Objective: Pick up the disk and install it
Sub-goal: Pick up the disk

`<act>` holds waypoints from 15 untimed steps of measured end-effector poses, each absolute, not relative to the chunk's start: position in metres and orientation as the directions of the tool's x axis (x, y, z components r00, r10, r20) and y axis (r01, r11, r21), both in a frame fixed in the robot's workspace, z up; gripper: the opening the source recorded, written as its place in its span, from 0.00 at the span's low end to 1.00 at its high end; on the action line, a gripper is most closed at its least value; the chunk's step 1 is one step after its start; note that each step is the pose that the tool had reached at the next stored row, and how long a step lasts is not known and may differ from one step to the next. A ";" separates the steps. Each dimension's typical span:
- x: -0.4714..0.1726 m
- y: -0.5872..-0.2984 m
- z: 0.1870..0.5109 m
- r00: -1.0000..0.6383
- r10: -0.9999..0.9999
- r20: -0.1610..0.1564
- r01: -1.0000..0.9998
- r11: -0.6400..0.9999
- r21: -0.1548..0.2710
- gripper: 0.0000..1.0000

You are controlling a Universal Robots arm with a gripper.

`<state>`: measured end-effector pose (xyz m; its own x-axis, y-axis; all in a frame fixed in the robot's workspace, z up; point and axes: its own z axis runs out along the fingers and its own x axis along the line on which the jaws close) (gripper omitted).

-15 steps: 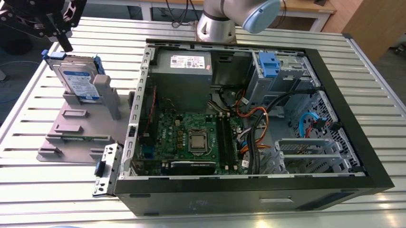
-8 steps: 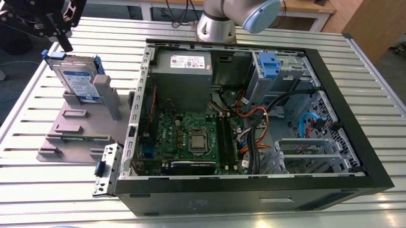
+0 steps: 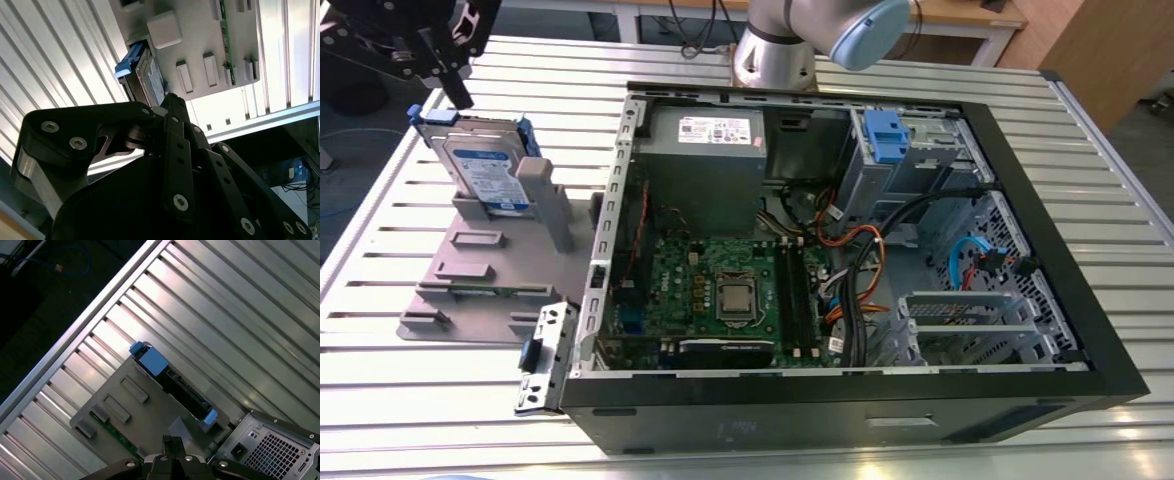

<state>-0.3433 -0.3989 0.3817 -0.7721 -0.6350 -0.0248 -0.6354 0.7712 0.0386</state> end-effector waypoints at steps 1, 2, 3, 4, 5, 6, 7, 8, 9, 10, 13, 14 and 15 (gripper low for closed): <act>-0.343 -0.399 0.382 -0.771 -0.637 -0.025 -0.637 0.770 0.039 0.11; -0.343 -0.399 0.382 -0.769 -0.638 -0.025 -0.639 0.769 0.039 0.11; -0.343 -0.399 0.382 -0.768 -0.640 -0.025 -0.640 0.767 0.039 0.11; -0.343 -0.399 0.382 -0.767 -0.642 -0.025 -0.642 0.766 0.039 0.11; -0.343 -0.399 0.382 -0.765 -0.643 -0.025 -0.644 0.764 0.039 0.11; -0.343 -0.399 0.382 -0.764 -0.645 -0.025 -0.645 0.763 0.039 0.11; -0.343 -0.399 0.382 -0.763 -0.646 -0.025 -0.647 0.762 0.039 0.11; -0.343 -0.399 0.382 -0.761 -0.648 -0.025 -0.648 0.760 0.039 0.11; -0.343 -0.399 0.382 -0.759 -0.651 -0.025 -0.652 0.758 0.039 0.11; -0.343 -0.399 0.382 -0.757 -0.653 -0.025 -0.653 0.756 0.039 0.11; -0.343 -0.399 0.382 -0.753 -0.657 -0.025 -0.658 0.752 0.039 0.11; -0.343 -0.399 0.382 -0.752 -0.659 -0.025 -0.659 0.751 0.039 0.11; -0.343 -0.399 0.382 -0.750 -0.660 -0.025 -0.661 0.749 0.039 0.11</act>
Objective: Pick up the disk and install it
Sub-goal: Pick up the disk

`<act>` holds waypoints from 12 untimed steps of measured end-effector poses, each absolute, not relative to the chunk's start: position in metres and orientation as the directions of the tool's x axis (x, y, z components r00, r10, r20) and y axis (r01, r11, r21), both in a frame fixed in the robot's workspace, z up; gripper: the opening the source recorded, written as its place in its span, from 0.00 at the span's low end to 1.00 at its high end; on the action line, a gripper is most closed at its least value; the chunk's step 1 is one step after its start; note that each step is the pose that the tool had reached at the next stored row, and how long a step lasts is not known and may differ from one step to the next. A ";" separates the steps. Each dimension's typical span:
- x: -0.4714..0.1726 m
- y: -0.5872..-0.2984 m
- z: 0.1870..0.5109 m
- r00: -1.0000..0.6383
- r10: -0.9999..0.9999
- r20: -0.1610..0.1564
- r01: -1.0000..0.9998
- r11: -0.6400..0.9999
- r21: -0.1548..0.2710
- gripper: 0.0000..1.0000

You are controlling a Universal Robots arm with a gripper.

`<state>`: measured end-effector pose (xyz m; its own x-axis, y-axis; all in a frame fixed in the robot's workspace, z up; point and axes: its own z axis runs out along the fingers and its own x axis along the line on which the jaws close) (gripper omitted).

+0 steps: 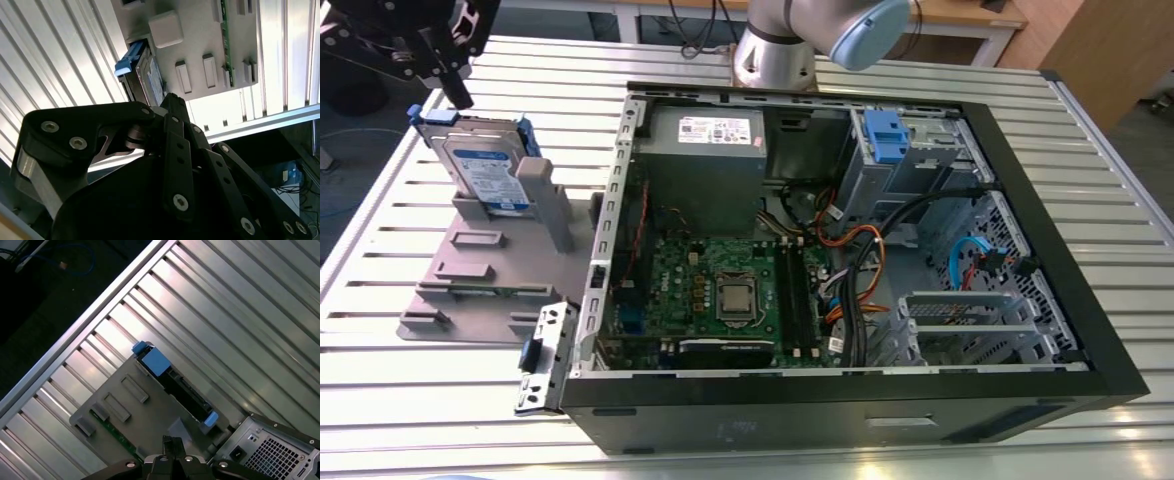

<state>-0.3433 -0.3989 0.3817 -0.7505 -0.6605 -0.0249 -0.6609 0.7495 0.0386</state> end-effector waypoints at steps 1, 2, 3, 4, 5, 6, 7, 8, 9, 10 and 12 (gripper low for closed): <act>-0.343 -0.399 0.382 -0.749 -0.662 -0.025 -0.662 0.748 0.039 0.11; -0.343 -0.399 0.382 -0.748 -0.663 -0.025 -0.664 0.747 0.039 0.11; -0.343 -0.399 0.382 -0.746 -0.665 -0.025 -0.665 0.745 0.039 0.11; -0.343 -0.399 0.382 -0.745 -0.666 -0.025 -0.667 0.744 0.039 0.11; -0.343 -0.399 0.382 -0.744 -0.668 -0.025 -0.668 0.743 0.039 0.11; -0.343 -0.399 0.382 -0.742 -0.669 -0.025 -0.670 0.742 0.039 0.11; -0.343 -0.399 0.382 -0.741 -0.671 -0.025 -0.671 0.740 0.039 0.11; -0.343 -0.399 0.382 -0.740 -0.672 -0.025 -0.673 0.739 0.039 0.11; -0.343 -0.399 0.382 -0.739 -0.674 -0.025 -0.674 0.738 0.039 0.11; -0.343 -0.399 0.382 -0.737 -0.675 -0.025 -0.675 0.736 0.039 0.11; -0.343 -0.399 0.382 -0.735 -0.678 -0.025 -0.678 0.734 0.039 0.11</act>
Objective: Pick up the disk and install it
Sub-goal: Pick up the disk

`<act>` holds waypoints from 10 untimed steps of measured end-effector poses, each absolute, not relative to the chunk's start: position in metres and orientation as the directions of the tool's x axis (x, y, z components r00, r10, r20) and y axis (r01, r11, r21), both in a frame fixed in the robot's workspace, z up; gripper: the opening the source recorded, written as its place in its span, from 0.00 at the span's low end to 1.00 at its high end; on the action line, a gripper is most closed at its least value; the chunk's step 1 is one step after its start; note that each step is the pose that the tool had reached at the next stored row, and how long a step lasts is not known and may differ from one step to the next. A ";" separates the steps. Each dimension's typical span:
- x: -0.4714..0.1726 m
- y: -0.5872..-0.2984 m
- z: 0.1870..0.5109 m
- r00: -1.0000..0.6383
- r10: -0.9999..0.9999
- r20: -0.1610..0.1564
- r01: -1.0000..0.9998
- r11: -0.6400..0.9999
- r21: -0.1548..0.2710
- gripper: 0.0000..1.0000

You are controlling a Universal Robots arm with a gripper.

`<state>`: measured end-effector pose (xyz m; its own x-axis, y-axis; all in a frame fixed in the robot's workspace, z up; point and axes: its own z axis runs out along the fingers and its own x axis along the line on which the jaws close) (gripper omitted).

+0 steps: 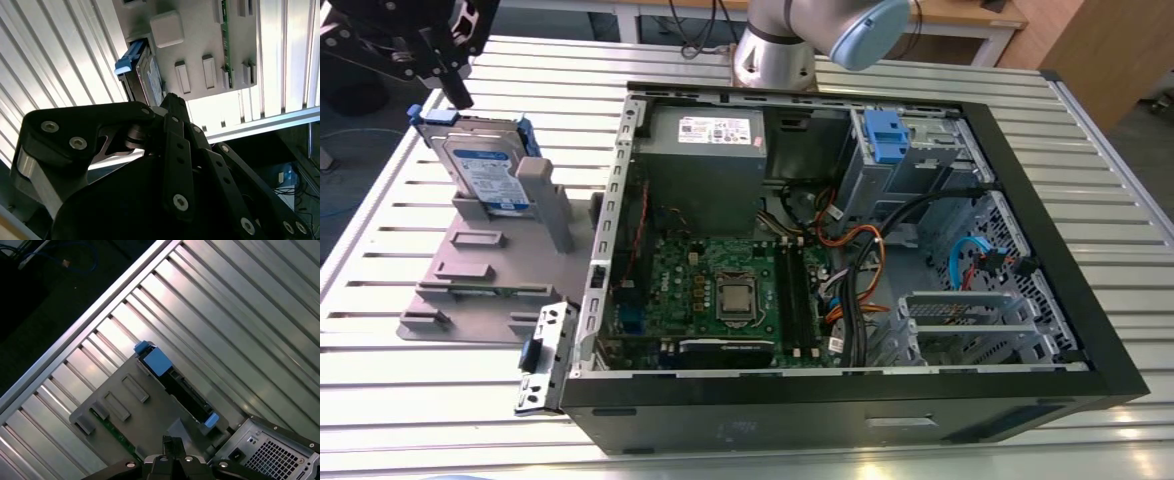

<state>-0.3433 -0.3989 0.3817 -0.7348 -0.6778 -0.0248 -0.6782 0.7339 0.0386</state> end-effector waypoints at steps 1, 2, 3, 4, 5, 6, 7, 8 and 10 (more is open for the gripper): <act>-0.343 -0.399 0.382 -0.734 -0.679 -0.025 -0.680 0.733 0.039 0.11; -0.343 -0.399 0.382 -0.730 -0.683 -0.025 -0.684 0.729 0.039 0.11; -0.343 -0.399 0.382 -0.728 -0.685 -0.025 -0.685 0.727 0.039 0.11; -0.343 -0.399 0.382 -0.727 -0.686 -0.025 -0.687 0.726 0.039 0.11; -0.343 -0.399 0.382 -0.726 -0.688 -0.025 -0.688 0.725 0.039 0.11; -0.343 -0.399 0.382 -0.725 -0.689 -0.025 -0.689 0.724 0.039 0.11; -0.343 -0.399 0.382 -0.723 -0.690 -0.025 -0.691 0.722 0.039 0.11; -0.343 -0.399 0.382 -0.722 -0.692 -0.025 -0.692 0.721 0.039 0.11; -0.343 -0.399 0.382 -0.719 -0.694 -0.025 -0.695 0.718 0.039 0.11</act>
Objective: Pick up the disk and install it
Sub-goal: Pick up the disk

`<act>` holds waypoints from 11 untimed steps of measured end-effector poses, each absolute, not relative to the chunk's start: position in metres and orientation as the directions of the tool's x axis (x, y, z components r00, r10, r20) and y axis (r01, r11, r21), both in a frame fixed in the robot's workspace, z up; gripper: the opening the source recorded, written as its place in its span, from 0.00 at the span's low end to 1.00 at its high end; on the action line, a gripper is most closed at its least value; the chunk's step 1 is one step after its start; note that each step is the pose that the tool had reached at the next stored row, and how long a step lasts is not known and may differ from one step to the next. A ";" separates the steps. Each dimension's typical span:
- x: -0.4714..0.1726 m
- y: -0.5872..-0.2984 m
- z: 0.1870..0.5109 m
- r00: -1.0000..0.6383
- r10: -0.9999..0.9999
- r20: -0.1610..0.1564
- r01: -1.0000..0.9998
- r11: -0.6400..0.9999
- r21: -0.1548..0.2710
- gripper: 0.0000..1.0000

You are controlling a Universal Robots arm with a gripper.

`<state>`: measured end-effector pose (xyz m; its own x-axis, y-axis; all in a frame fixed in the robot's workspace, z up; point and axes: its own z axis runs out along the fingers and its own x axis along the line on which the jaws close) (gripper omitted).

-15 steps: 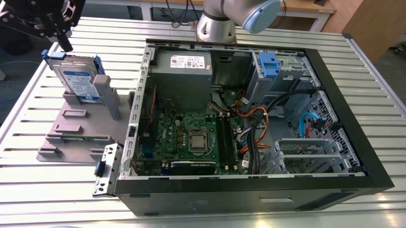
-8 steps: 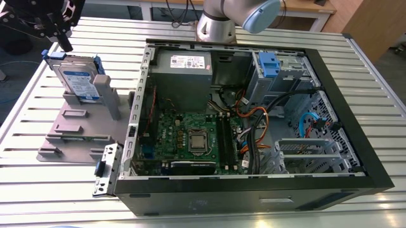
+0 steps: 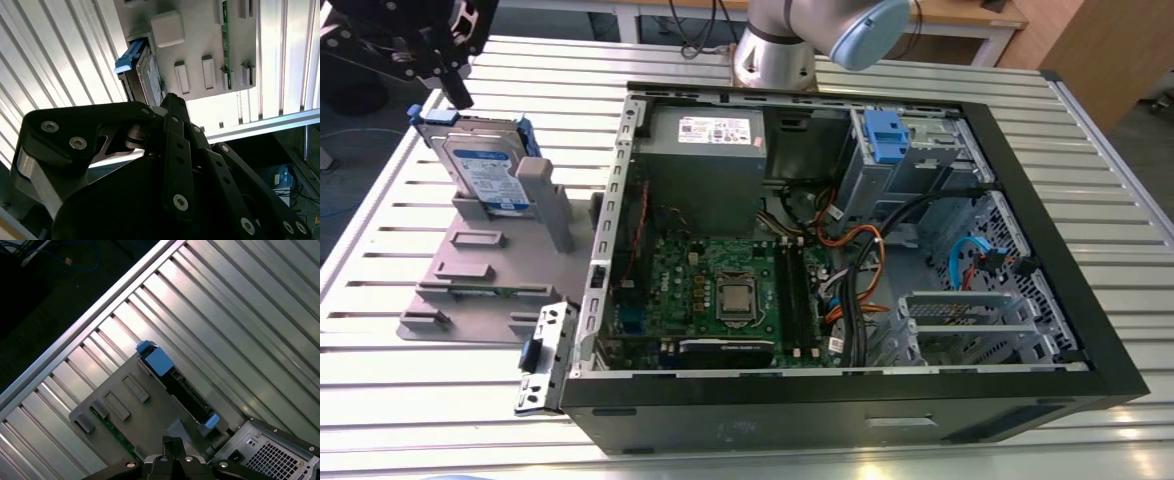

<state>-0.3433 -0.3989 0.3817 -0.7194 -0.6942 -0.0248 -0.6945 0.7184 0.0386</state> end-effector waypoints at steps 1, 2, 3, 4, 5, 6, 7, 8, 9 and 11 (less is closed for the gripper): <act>-0.343 -0.399 0.382 -0.718 -0.695 -0.025 -0.696 0.717 0.039 0.11; -0.343 -0.399 0.382 -0.717 -0.697 -0.025 -0.697 0.716 0.039 0.11; -0.343 -0.399 0.382 -0.716 -0.698 -0.025 -0.698 0.715 0.039 0.11; -0.343 -0.399 0.382 -0.715 -0.699 -0.025 -0.700 0.714 0.039 0.11; -0.343 -0.399 0.382 -0.713 -0.700 -0.025 -0.701 0.712 0.039 0.11; -0.343 -0.399 0.382 -0.712 -0.702 -0.025 -0.702 0.711 0.039 0.11; -0.343 -0.399 0.382 -0.711 -0.703 -0.025 -0.703 0.710 0.039 0.11; -0.343 -0.399 0.382 -0.709 -0.704 -0.025 -0.705 0.708 0.039 0.11; -0.343 -0.399 0.382 -0.708 -0.706 -0.025 -0.706 0.707 0.039 0.11; -0.343 -0.399 0.382 -0.706 -0.708 -0.025 -0.709 0.705 0.039 0.11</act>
